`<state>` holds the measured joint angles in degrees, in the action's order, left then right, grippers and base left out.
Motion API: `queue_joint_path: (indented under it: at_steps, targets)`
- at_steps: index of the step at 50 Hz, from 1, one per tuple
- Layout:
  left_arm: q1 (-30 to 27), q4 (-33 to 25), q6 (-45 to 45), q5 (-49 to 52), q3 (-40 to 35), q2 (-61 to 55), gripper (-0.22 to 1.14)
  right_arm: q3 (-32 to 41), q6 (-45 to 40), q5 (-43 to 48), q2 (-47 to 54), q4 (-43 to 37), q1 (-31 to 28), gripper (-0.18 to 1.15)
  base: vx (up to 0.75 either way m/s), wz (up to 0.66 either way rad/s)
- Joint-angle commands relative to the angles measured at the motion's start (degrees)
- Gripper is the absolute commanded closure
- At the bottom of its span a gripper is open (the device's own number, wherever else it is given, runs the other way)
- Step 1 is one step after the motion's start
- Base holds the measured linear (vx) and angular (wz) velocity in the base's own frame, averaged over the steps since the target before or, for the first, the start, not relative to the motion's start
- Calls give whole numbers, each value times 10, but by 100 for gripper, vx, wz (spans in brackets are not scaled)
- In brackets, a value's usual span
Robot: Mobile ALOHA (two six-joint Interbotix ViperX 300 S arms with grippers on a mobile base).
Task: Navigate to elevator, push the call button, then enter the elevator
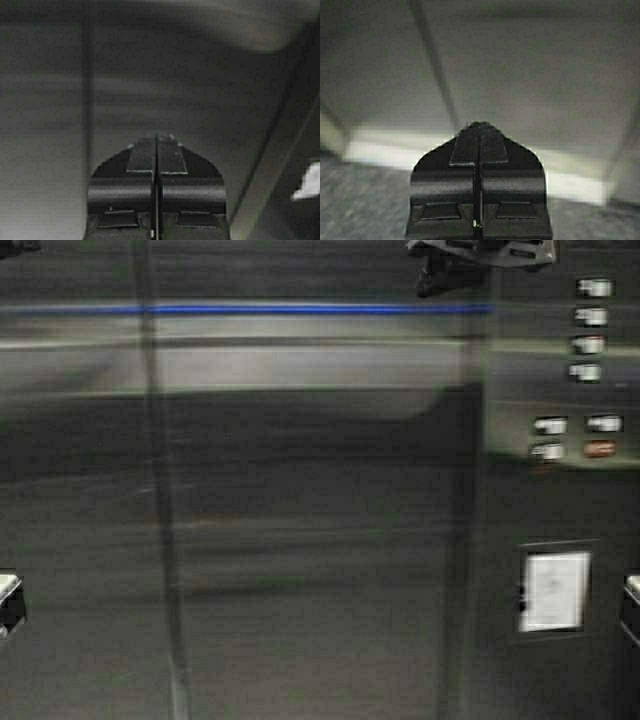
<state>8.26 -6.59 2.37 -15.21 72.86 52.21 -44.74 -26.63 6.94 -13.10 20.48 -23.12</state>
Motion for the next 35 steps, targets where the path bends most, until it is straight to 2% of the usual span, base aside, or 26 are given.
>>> queue_joint_path:
  at_steps: [1,20,35]
  targets:
    - [-1,0,0,-4,-14,-4,89,10,1,6,-11,-1,-1,91,-19,31]
    - [-1,0,2,-3,-21,-24,89,5,-4,11,-22,-2,-1,91,-21,38]
    - [-1,0,4,-4,-22,-29,89,5,-4,26,-22,-2,-1,91,-22,25]
